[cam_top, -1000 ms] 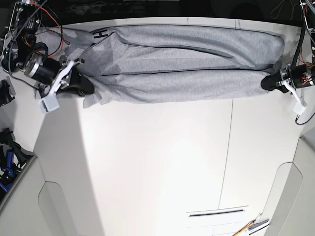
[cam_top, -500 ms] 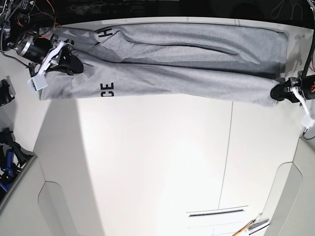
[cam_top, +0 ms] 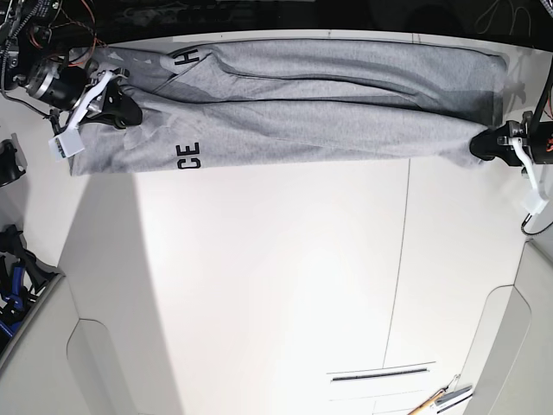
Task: Fold the T-shirt properly
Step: 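Regrasp the folded edge with the right gripper and smooth it flat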
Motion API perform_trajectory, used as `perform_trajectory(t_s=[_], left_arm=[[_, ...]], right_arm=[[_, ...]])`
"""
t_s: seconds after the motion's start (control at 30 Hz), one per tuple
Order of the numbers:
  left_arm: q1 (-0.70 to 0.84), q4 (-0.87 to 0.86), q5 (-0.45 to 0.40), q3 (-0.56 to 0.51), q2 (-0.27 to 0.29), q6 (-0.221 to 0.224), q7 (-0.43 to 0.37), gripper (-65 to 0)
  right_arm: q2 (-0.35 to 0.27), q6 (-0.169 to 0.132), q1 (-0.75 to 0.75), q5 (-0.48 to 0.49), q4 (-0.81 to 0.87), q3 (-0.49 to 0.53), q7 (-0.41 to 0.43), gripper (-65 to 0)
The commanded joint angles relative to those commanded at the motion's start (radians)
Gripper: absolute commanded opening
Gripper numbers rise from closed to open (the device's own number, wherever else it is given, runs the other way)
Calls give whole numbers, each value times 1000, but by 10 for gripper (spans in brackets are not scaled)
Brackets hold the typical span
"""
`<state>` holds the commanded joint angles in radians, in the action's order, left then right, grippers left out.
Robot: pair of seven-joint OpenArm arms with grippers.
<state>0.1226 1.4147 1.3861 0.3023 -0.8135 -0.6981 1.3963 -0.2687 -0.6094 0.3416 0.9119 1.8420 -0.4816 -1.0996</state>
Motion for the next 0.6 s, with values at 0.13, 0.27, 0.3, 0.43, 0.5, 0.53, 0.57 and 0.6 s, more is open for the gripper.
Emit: perform_trajectory(t_s=[0.13, 0.27, 0.3, 0.43, 0.5, 0.53, 0.57, 0.6], left_arm=[[1, 0, -39, 0, -13, 0, 0, -650], [12, 0, -72, 0, -13, 0, 0, -595], [18, 0, -75, 0, -13, 0, 0, -551], [35, 0, -74, 0, -13, 0, 0, -473], [35, 0, -74, 1, -14, 0, -10, -473], [35, 0, -74, 5, -15, 0, -13, -473], [35, 0, -75, 16, -15, 0, -12, -473], [36, 0, -74, 33, -15, 0, -12, -473]], right_arm=[[0, 4, 34, -27, 0, 0, 20, -650], [0, 12, 36, -96, 0, 0, 58, -495], [0, 12, 35, -105, 0, 0, 61, -433], [0, 19, 26, -91, 0, -24, 82, -389], [1, 19, 6, -51, 0, -58, 82, -389], [1, 19, -4, -28, 0, -80, 81, -389], [1, 18, -13, -9, 0, -100, 77, -389], [1, 18, -21, 5, 0, -119, 77, -389]])
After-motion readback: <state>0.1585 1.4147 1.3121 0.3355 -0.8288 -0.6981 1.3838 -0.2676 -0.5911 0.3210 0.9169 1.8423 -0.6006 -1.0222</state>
